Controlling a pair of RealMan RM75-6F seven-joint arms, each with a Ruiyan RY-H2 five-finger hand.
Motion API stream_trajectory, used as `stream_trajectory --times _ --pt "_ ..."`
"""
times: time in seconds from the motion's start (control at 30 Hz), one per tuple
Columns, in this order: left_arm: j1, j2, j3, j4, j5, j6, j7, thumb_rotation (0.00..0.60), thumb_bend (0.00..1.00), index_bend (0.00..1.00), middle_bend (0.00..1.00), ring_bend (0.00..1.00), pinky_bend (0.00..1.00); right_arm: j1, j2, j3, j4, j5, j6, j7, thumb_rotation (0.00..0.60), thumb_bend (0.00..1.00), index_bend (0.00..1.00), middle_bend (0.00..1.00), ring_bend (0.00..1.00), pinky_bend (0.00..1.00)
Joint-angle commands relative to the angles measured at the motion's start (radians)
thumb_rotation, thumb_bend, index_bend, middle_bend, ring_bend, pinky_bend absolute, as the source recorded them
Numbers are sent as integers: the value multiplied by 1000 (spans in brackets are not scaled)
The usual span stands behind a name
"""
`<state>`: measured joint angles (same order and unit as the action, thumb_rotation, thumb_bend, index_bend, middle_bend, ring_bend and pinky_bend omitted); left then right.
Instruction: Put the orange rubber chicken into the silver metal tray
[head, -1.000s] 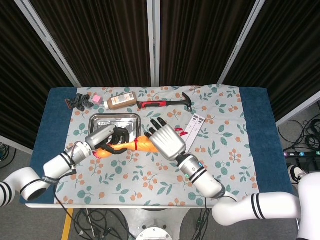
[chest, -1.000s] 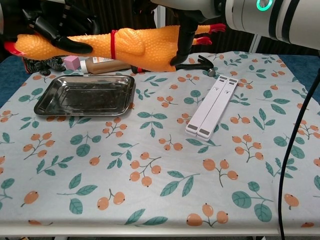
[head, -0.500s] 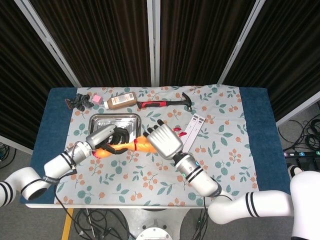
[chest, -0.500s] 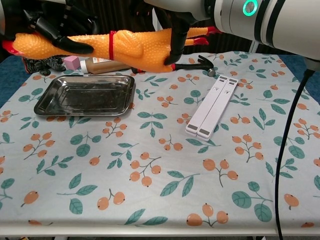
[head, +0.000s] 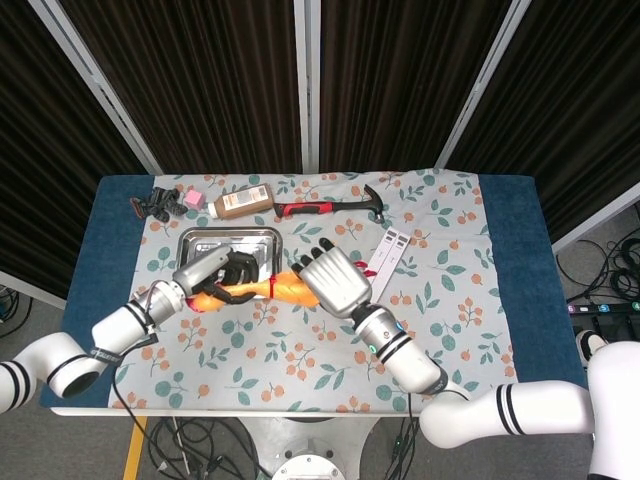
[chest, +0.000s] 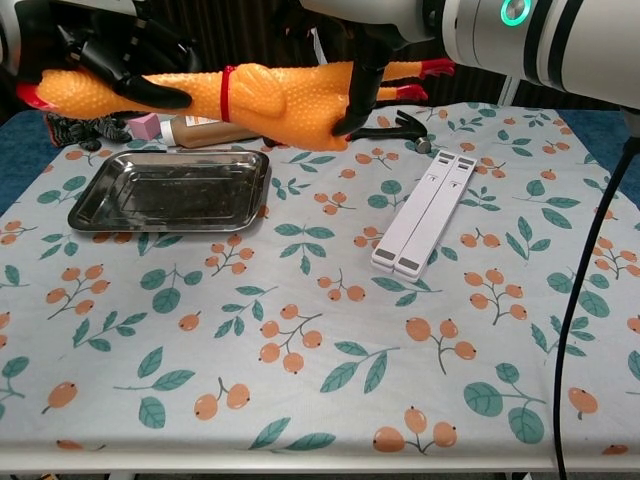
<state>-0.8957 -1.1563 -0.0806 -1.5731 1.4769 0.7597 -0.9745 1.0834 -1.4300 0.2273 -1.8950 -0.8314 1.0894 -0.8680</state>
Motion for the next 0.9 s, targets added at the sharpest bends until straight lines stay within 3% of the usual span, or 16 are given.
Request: stream_trajectory --times 0.03,0.17,0.33,0.63,0.77,0.9 --pt "-2 2 -8 -2 -15 -15 -12 600 667 767 837 745 777 5 5 -2 -9 10 5 -5 600 0 17 218 103 163" --pt "-1 4 -16 -5 -28 -25 -14 600 667 767 837 745 775 9 10 -5 -18 19 12 -10 600 0 0 160 82 148" --pt "1 5 -27 -13 -42 -36 -13 600 667 767 837 745 775 17 9 -13 -15 28 28 -32 600 0 0 158 81 142" --pt "3 16 -44 -28 -51 -60 -49 600 667 766 837 746 776 37 -43 -20 30 53 49 -59 600 41 27 260 89 140" --pt "7 18 -44 -24 -36 -57 -64 600 667 767 837 745 773 43 -73 -11 54 40 72 -56 600 191 265 434 169 153" --pt "15 18 -41 -25 -25 -48 -60 600 667 767 837 745 776 42 -97 0 70 17 78 -26 600 363 591 659 355 208"
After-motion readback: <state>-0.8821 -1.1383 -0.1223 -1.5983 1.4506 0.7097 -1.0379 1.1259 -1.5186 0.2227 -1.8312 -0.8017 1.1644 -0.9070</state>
